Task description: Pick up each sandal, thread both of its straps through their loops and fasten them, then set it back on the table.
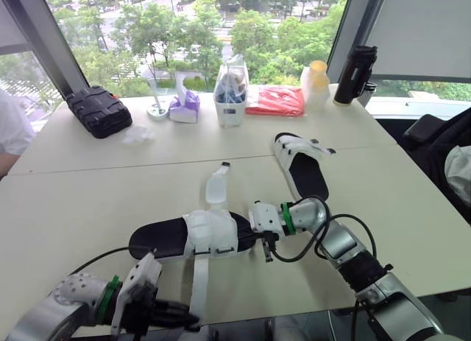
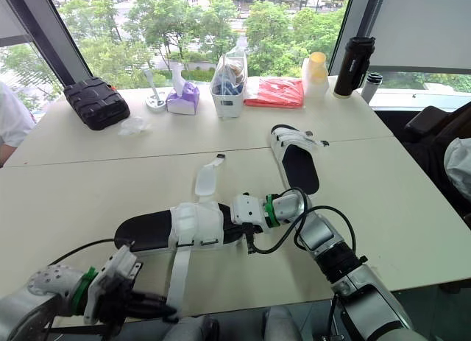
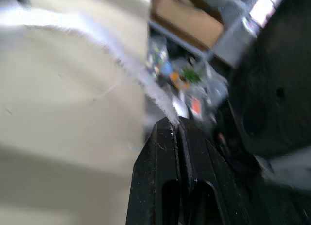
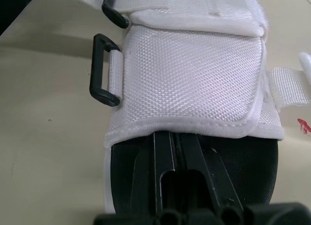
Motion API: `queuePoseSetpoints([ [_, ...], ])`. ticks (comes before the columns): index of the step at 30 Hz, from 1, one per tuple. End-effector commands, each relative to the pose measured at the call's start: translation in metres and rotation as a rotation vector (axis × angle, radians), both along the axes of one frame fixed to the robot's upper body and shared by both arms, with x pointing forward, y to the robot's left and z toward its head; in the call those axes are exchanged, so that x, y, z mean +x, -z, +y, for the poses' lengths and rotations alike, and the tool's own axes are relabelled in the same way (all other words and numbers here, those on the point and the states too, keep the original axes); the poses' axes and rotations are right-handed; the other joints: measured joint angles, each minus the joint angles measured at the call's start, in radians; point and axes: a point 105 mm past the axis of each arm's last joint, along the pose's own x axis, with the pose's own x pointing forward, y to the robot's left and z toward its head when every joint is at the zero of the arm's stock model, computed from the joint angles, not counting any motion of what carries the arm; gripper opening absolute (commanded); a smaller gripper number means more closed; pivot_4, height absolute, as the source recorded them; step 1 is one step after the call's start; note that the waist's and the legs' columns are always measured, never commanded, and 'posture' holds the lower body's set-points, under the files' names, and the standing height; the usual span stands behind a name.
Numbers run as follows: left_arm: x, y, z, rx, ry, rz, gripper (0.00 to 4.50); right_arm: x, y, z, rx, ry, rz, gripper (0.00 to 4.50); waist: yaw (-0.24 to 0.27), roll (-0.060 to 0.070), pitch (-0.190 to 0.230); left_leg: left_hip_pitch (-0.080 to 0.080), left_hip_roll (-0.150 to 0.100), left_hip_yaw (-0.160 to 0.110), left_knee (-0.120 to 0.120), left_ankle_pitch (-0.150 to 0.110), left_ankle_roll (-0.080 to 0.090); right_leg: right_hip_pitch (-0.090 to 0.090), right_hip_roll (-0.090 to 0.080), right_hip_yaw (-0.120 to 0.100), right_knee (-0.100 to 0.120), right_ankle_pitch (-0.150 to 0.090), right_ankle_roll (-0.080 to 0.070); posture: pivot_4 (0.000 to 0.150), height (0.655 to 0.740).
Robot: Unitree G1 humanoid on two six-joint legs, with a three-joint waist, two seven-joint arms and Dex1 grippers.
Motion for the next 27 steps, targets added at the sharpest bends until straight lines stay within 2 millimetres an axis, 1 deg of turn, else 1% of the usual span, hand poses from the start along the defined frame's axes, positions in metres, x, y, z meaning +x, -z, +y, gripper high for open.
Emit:
queuePoseSetpoints([
  [1, 0.023, -0.036, 0.003, -0.113, -0.099, -0.06, 0.05, -0.012, 0.029, -0.006, -0.097, -0.015, 0.076, 0.0, -0.002, 0.0, 0.0, 0.0, 0.0, 0.0, 0.0, 0.0, 0.0, 0.0, 0.0, 0.0, 0.0, 0.0, 0.0, 0.15, 0.74],
  [3, 0.035, -0.048, 0.005, -0.165, -0.15, -0.069, 0.05, -0.012, 0.029, -0.006, -0.095, -0.015, 0.076, 0.0, -0.005, 0.0, 0.0, 0.0, -0.001, 0.0, 0.0, 0.0, 0.0, 0.0, 0.0, 0.0, 0.0, 0.001, 0.002, 0.15, 0.74],
  [6, 0.048, -0.06, 0.007, -0.215, -0.206, -0.082, 0.05, -0.013, 0.029, -0.005, -0.094, -0.015, 0.076, 0.0, -0.005, 0.0, 0.0, 0.0, -0.002, 0.0, 0.0, 0.0, 0.0, 0.0, 0.0, 0.0, 0.0, 0.001, 0.003, 0.15, 0.74],
  [8, 0.07, -0.065, 0.012, -0.264, -0.294, -0.077, 0.05, -0.013, 0.029, -0.004, -0.094, -0.017, 0.074, 0.0, -0.002, 0.0, 0.0, 0.0, -0.002, 0.001, 0.0, 0.0, 0.0, 0.0, 0.0, 0.0, 0.0, 0.001, 0.003, 0.15, 0.74],
  [10, 0.08, -0.06, 0.013, -0.263, -0.332, -0.062, 0.05, -0.013, 0.029, -0.003, -0.093, -0.015, 0.073, 0.0, -0.002, -0.001, 0.0, 0.0, -0.002, 0.0, 0.0, 0.001, -0.001, 0.0, 0.0, 0.0, 0.0, 0.002, 0.003, 0.15, 0.74],
  [15, 0.086, -0.042, 0.005, -0.252, -0.338, 0.053, 0.05, -0.013, 0.03, -0.003, -0.093, -0.014, 0.071, 0.0, -0.004, -0.001, -0.001, 0.0, -0.002, 0.0, 0.0, 0.001, -0.002, -0.001, 0.0, 0.0, 0.001, 0.002, 0.002, 0.15, 0.74],
  [18, 0.09, -0.039, 0.003, -0.255, -0.344, 0.099, 0.05, -0.012, 0.03, -0.003, -0.092, -0.012, 0.072, 0.0, -0.004, -0.001, -0.001, 0.0, -0.002, 0.0, 0.0, 0.002, -0.003, 0.0, 0.0, 0.0, 0.001, 0.002, 0.002, 0.15, 0.74],
  [21, 0.101, -0.044, 0.002, -0.302, -0.366, 0.145, 0.9, -0.012, 0.03, -0.003, -0.096, -0.013, 0.071, 0.0, -0.003, -0.001, -0.001, 0.001, -0.002, 0.0, 0.0, 0.002, -0.003, 0.0, 0.0, 0.0, 0.001, 0.002, 0.003, 0.15, 0.74],
  [23, 0.107, -0.048, 0.001, -0.328, -0.386, 0.143, 1.85, -0.012, 0.03, -0.003, -0.094, -0.012, 0.072, 0.0, -0.004, -0.002, -0.001, 0.001, -0.002, 0.0, 0.0, 0.002, -0.003, 0.0, 0.0, 0.0, 0.001, 0.002, 0.003, 0.15, 0.74],
  [24, 0.111, -0.051, 0.0, -0.346, -0.402, 0.133, 2.25, -0.012, 0.03, -0.003, -0.092, -0.011, 0.072, 0.0, -0.004, -0.002, -0.001, 0.001, -0.002, 0.0, 0.0, 0.002, -0.004, 0.0, 0.0, 0.0, 0.001, 0.002, 0.003, 0.15, 0.74],
  [25, 0.114, -0.053, 0.0, -0.358, -0.414, 0.126, 2.87, -0.012, 0.03, -0.003, -0.091, -0.011, 0.072, 0.0, -0.004, -0.002, -0.001, 0.001, -0.002, 0.0, 0.0, 0.002, -0.004, 0.0, 0.0, 0.0, 0.001, 0.002, 0.003, 0.15, 0.74],
  [26, 0.119, -0.055, 0.0, -0.377, -0.442, 0.115, 3.32, -0.012, 0.03, -0.002, -0.092, -0.011, 0.072, 0.0, -0.004, -0.002, -0.001, 0.001, -0.002, 0.0, 0.0, 0.002, -0.004, 0.0, 0.0, 0.0, 0.001, 0.002, 0.003, 0.15, 0.74],
  [27, 0.122, -0.056, 0.001, -0.388, -0.459, 0.11, 3.88, -0.012, 0.03, -0.002, -0.092, -0.011, 0.072, 0.0, -0.005, -0.002, -0.001, 0.001, -0.002, 0.0, 0.0, 0.002, -0.004, 0.0, 0.0, 0.0, 0.001, 0.002, 0.003, 0.15, 0.74],
])
